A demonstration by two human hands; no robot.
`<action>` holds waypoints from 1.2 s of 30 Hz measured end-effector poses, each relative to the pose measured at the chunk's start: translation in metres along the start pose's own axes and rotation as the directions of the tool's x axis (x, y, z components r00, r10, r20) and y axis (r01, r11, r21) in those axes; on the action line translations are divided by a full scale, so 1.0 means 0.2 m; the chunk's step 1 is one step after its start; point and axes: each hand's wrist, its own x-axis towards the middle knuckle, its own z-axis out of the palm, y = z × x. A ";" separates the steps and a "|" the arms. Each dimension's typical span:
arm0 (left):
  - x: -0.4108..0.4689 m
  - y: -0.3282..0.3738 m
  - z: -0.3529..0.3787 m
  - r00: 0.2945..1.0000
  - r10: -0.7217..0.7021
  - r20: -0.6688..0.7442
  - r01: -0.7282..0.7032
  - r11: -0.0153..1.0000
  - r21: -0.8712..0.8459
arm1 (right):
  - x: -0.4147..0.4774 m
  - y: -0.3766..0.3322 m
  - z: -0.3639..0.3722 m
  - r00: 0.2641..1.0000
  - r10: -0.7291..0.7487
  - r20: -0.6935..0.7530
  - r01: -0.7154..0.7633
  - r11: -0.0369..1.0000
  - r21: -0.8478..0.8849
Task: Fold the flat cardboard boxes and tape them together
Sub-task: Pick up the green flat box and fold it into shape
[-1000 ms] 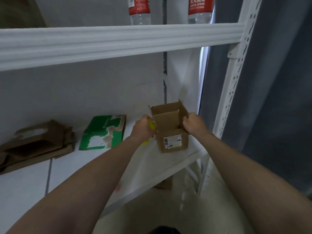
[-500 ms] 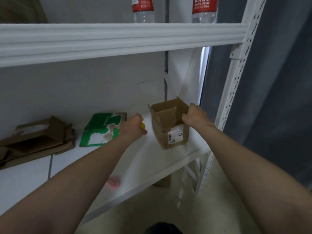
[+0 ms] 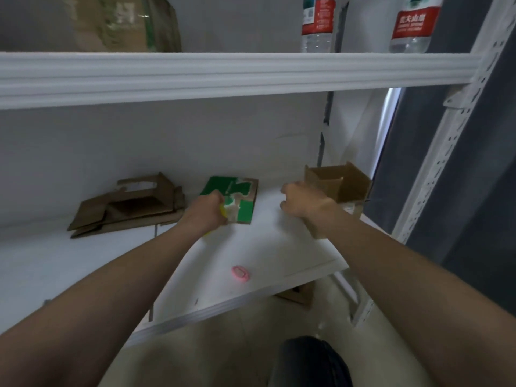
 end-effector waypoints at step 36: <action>0.36 -0.49 0.38 0.972 -0.234 -0.028 0.198 0.879 -0.434 | 0.78 -0.22 0.63 0.956 0.204 0.212 -0.293 0.725 0.623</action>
